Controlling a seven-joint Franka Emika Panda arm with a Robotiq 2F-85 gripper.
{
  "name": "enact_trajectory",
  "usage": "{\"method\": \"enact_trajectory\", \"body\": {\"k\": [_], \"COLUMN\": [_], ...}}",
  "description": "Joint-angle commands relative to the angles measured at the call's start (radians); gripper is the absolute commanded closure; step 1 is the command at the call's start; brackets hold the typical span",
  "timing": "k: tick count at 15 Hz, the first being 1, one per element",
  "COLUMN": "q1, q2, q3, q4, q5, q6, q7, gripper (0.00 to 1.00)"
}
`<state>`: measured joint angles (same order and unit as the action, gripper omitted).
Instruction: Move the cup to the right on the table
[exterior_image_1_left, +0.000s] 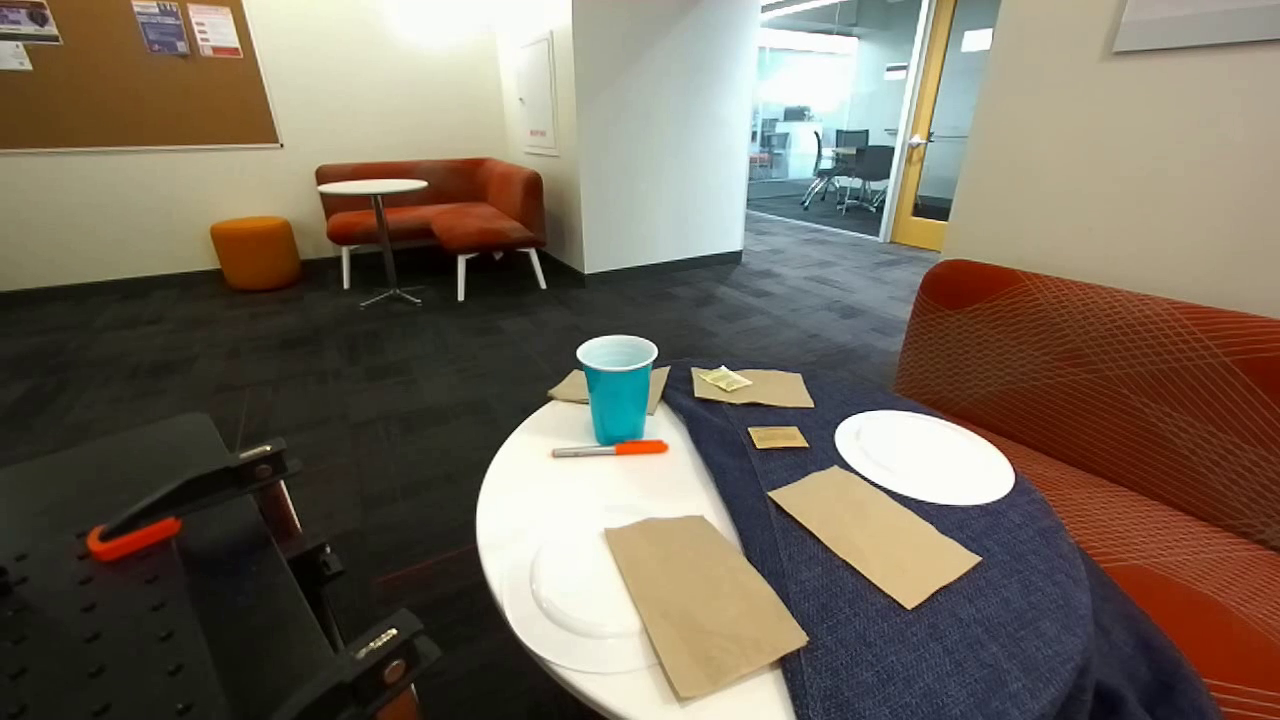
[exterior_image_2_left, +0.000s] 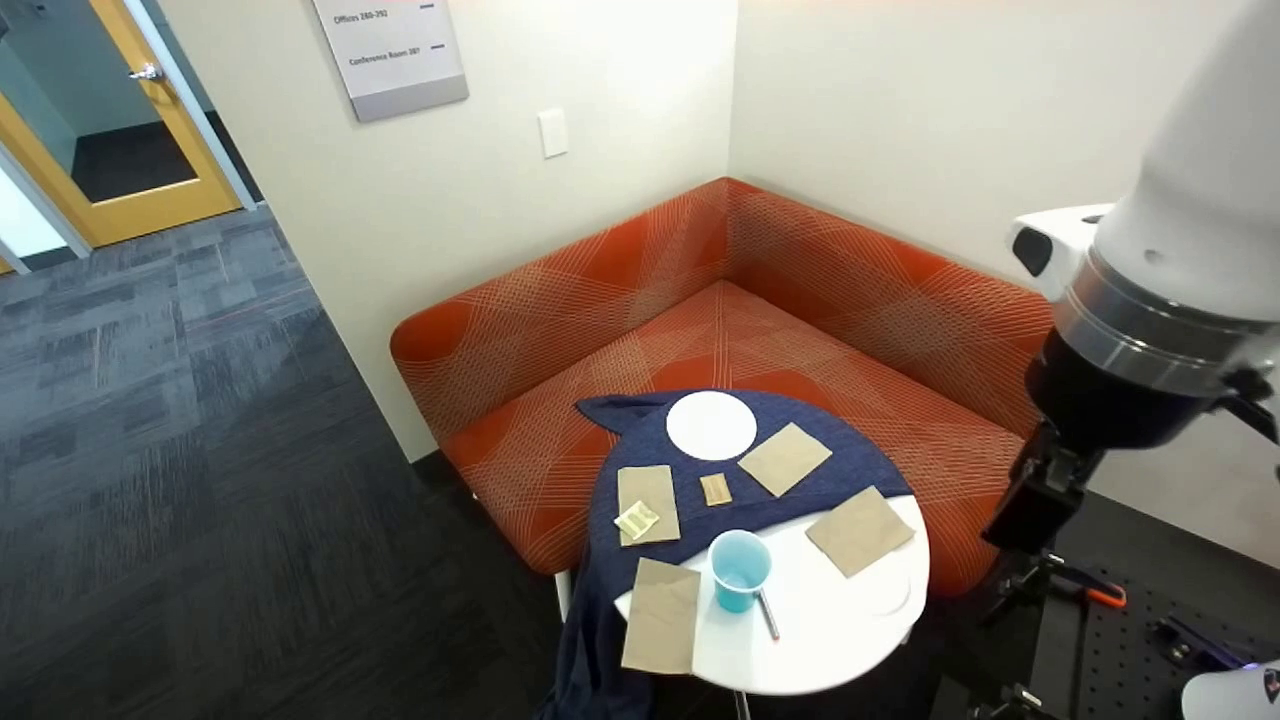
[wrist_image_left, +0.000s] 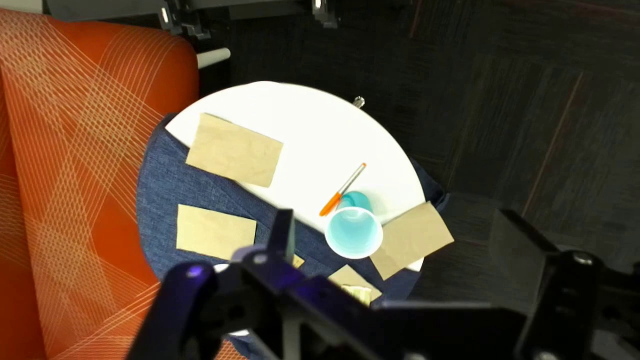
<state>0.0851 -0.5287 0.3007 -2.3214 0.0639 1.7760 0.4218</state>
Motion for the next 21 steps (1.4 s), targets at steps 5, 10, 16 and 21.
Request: {"method": "enact_trajectory", "body": {"k": [5,10,16,21], "q1": [-0.068,-0.081,-0.067,-0.053], "q2": [0.185,0.346,0.511,0.613], "q3": [-0.082,-0.139,-0.18,-0.204], "q4": [0.046,0.085,0.122,0.104], "q5": [-0.052,-0.048,-0.052,-0.037], "q6": [0.226,0.321,0.394,0.53], "q7": [0.021,0.01,0.027,0.005], "gripper": [0.0,0.0,0.0,0.0]}}
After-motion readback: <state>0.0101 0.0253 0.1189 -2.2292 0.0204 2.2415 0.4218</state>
